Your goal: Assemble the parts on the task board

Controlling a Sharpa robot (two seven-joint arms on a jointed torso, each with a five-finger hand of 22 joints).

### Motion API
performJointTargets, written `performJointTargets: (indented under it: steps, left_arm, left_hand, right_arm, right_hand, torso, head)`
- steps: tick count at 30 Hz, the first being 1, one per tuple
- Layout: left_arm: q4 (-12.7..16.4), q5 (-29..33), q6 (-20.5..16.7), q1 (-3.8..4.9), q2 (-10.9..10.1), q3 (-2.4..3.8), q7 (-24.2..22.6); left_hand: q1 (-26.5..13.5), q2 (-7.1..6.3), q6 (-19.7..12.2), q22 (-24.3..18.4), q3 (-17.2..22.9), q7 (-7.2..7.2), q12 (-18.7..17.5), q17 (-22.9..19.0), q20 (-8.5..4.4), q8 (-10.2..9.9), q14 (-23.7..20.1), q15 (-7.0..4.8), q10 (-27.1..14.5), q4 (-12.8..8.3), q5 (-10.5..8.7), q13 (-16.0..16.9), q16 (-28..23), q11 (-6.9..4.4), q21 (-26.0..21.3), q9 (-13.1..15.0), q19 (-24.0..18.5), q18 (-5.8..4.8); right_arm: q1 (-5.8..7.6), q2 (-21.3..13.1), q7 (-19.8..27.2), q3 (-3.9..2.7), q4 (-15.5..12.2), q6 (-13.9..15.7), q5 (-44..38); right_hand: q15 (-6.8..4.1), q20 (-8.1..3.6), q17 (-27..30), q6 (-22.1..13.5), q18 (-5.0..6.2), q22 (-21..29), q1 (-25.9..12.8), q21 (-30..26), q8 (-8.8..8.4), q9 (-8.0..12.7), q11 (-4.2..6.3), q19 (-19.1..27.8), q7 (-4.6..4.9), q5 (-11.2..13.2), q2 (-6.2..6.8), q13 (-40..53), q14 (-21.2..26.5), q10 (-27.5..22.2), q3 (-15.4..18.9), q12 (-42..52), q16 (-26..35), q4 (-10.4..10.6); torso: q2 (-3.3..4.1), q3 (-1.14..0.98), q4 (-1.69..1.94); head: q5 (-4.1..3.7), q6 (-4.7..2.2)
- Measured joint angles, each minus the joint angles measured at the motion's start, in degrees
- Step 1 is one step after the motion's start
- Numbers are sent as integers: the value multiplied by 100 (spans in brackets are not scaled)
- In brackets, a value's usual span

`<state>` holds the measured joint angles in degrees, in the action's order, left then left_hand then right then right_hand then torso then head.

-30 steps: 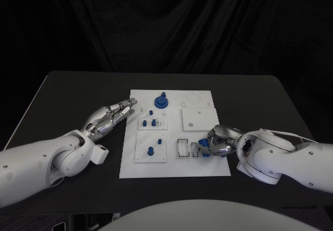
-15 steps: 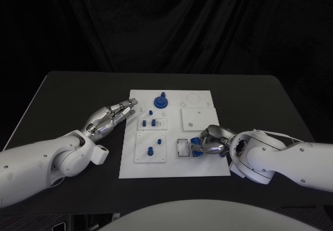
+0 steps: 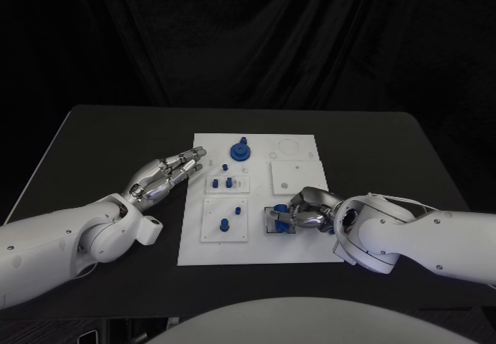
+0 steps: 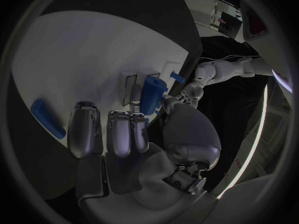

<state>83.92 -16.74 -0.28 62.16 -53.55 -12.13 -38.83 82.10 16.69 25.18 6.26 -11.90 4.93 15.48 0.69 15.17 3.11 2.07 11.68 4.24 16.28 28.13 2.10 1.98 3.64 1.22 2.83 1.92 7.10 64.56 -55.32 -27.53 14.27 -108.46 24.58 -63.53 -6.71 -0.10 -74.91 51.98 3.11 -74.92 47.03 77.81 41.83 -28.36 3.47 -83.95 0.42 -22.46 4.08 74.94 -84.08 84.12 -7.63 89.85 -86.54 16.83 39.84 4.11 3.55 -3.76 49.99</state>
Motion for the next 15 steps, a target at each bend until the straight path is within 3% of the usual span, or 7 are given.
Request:
performJointTargets:
  steps: [4, 7, 9, 11, 15]
  left_arm:
    - [-11, 0, 14, -2, 3, -1, 0]
    - [-22, 0, 28, -3, 8, -1, -1]
    - [-27, 0, 36, -6, 13, -1, -1]
    - [-30, 0, 44, -8, 15, -1, -1]
    - [-35, 0, 56, -11, 16, 0, -1]
  left_hand:
    - [23, -23, -21, 0, 0, 21, 0, 4, 29, 0, 0, 0, 0, 0, 0, 0, 0, 0, 0, 0, -12, 0]
    - [23, -23, -21, 0, 11, 21, 0, 4, 29, 0, 0, 0, 0, 6, 0, 0, 0, 0, 0, 0, -12, 0]
    - [23, -23, -21, 0, 32, 21, 0, 4, 29, 0, 0, 0, 0, 0, 0, 0, 0, 0, 0, 0, -12, 0]
    - [23, -23, -21, -1, 32, 21, 0, 4, 29, 0, 0, 0, 0, 0, 0, 0, 0, 0, 0, 0, -12, 0]
    - [23, -23, -21, -1, 32, 21, 0, 3, 29, 0, 21, 20, -21, 0, 22, 0, 0, 20, 0, 0, -12, 0]
  right_arm:
    - [-1, 18, 0, 0, 20, 9, 8]
    - [-1, 30, -4, 0, 32, 10, 13]
    - [-1, 34, -8, 0, 38, 10, 16]
    - [-1, 34, -11, 0, 43, 10, 18]
    - [-1, 19, -7, 0, 45, 41, 21]
  right_hand:
    - [0, 0, 0, 0, 0, 0, -214, 0, 0, 5, 0, 0, 0, 382, -65, 0, 0, 0, 246, 0, 0, 4]
    - [0, 0, 0, 0, 0, 1, -427, -50, 0, 18, 0, 0, 0, 953, -92, 0, 0, 0, 587, 0, 0, 1]
    - [0, 0, 0, 0, 1, 0, -583, -61, 0, 25, 0, 0, 0, 1278, -191, -1, 0, 0, 825, 0, 30, 5]
    - [0, 0, 0, 0, 1, 1, -635, -84, 0, 27, 0, 0, 0, 1455, -243, -1, 0, 0, 984, 0, 30, 1]
    - [0, 0, 0, 0, 0, 1, -656, -93, 0, 30, 0, 0, 0, 1541, -264, -1, 0, 0, 1079, 0, 30, -8]
  torso:
    - [1, -1, 1]
    - [1, 0, 2]
    - [1, 0, 1]
    - [-2, 0, -3]
    - [-8, 0, -9]
  head:
    - [4, 0]
    - [14, 0]
    - [20, 0]
    - [26, 0]
    - [43, 0]
